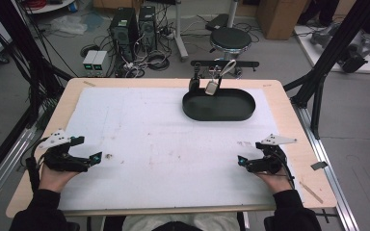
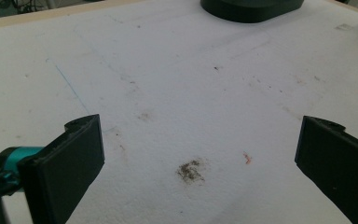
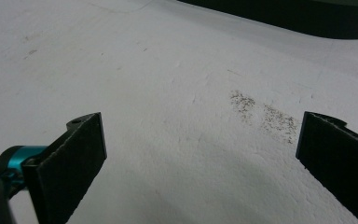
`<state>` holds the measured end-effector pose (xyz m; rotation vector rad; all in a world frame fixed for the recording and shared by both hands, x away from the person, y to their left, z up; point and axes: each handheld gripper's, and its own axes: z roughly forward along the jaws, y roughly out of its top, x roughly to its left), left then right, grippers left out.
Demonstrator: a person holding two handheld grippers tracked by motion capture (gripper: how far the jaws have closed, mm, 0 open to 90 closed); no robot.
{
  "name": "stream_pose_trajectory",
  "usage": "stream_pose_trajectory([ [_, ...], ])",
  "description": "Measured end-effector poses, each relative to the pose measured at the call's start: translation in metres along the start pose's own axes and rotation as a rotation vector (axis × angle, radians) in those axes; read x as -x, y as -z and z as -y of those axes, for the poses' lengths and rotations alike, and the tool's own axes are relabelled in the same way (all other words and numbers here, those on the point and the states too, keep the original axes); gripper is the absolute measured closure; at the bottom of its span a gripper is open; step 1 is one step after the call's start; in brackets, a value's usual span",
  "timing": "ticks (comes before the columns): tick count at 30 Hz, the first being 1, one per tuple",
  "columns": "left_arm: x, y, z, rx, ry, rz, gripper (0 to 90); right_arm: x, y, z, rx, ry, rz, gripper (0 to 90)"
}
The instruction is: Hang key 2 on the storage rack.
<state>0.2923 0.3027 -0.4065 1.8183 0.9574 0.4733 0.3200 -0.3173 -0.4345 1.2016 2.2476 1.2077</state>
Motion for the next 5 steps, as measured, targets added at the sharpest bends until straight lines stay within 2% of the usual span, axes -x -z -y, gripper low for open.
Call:
stream_pose_trajectory([
  [5, -0.0008, 0.0007, -0.0004, 0.024, -0.004, 0.001, 1.7, 0.0005, 0.0004, 0.0012, -0.001, 0.003, 0.006, 0.8],
])
